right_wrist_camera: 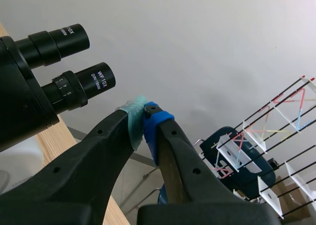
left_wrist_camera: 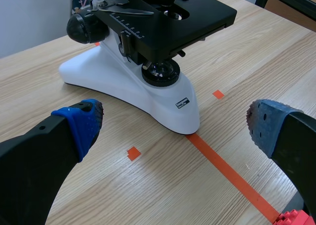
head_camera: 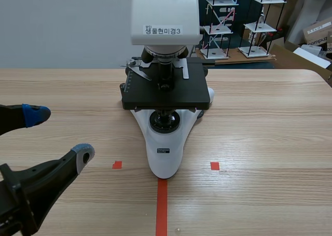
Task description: Return to the home posture
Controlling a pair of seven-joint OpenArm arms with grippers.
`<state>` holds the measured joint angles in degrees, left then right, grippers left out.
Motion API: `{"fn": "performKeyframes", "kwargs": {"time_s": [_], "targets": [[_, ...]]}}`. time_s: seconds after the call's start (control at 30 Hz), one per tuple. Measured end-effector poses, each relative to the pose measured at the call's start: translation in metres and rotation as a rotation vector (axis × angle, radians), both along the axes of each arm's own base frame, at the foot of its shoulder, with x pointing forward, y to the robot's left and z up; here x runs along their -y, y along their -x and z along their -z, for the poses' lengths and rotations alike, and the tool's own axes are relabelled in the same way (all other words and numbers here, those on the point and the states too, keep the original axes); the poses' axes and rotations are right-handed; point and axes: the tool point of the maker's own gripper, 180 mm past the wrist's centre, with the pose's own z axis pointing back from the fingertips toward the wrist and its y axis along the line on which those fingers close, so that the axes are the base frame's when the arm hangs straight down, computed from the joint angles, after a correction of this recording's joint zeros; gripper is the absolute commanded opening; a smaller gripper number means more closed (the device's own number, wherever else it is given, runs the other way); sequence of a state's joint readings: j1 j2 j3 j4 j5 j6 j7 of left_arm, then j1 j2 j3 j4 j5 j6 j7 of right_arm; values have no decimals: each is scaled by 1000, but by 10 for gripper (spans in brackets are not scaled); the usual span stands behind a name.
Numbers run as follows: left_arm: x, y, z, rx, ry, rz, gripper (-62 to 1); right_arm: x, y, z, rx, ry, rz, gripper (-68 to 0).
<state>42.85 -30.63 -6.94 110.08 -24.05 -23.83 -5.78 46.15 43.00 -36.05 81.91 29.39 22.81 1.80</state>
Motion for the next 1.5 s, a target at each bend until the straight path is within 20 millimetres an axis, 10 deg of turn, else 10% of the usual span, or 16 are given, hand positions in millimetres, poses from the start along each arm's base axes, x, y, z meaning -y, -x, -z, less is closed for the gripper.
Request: {"fn": "performKeyframes", "kwargs": {"time_s": [0.87,1.23,1.5], "targets": [[0,0,0,0,0,0,8,6,6,3,-2,-7,-1,-652],[0,0,0,0,-1,0,8,60,37,25,-31,-129,132,-304],[0,0,0,0,-1,0,8,67,80,89,-173,-150,202,-50]]}}
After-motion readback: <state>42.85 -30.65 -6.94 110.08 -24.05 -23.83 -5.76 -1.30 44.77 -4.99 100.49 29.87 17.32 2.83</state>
